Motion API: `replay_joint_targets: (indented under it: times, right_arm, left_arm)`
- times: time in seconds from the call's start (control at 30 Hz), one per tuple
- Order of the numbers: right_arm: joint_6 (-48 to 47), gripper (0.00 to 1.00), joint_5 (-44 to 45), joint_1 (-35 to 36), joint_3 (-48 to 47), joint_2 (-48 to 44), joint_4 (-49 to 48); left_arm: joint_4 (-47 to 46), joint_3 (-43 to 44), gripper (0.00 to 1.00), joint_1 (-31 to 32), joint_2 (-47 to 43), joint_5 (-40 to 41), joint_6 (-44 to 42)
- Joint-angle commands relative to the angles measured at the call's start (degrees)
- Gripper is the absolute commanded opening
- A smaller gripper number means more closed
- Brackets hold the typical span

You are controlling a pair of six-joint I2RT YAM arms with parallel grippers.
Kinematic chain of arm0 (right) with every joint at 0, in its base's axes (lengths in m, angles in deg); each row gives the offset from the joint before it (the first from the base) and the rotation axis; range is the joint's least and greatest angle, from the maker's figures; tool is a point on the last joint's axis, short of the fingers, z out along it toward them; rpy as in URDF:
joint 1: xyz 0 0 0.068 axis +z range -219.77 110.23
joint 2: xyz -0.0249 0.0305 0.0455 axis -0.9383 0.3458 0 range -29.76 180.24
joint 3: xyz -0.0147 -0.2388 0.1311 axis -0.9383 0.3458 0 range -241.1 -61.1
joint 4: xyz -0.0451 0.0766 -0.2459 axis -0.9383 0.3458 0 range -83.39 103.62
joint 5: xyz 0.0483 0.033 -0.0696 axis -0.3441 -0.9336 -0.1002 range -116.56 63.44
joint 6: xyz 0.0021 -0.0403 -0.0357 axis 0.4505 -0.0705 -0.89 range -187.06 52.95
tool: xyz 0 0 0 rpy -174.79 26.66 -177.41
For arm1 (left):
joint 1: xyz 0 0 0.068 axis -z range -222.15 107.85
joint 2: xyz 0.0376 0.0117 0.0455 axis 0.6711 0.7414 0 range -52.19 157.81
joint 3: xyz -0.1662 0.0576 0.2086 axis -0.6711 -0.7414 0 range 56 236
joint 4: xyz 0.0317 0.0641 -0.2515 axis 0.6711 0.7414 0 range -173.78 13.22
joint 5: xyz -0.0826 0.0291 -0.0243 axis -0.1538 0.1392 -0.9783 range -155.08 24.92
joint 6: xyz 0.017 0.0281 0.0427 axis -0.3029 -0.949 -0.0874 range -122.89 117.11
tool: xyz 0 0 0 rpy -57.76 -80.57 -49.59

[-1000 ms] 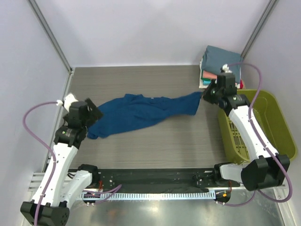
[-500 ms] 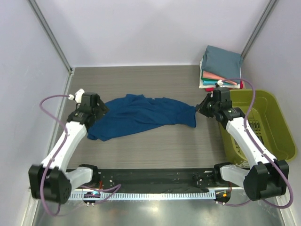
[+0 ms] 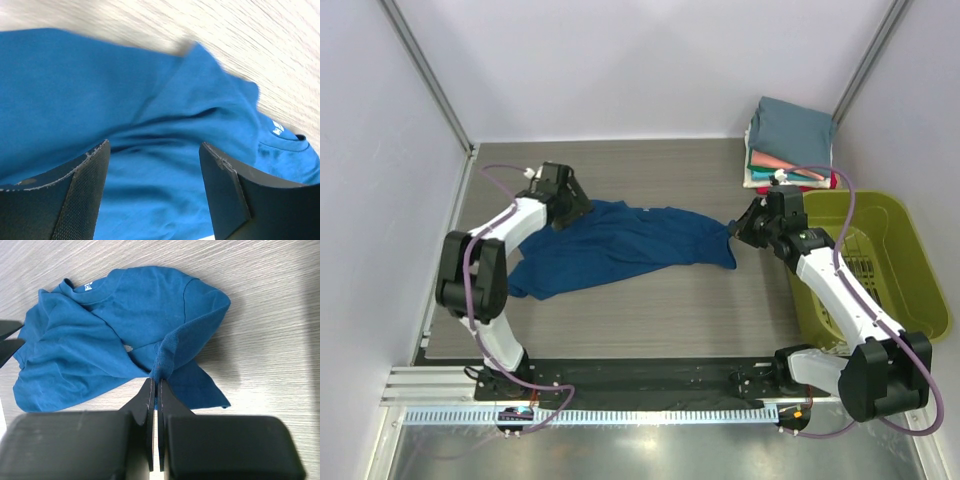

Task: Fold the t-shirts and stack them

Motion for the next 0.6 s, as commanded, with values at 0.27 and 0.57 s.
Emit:
replay_joint_targets:
  times: [0.27,0.57]
  right_arm:
    - [-0.5,0.01,0.1,0.4,-0.2,0.6,-3.0]
    - [-0.8,0.01,0.1,0.4,-0.1,1.9,-3.0]
  left_arm:
    - [6.5,8.5,0.54,4.6,8.0,0.3,-3.0]
    - [10.0,4.8,0.38,6.6,3.9,2.1,-3.3]
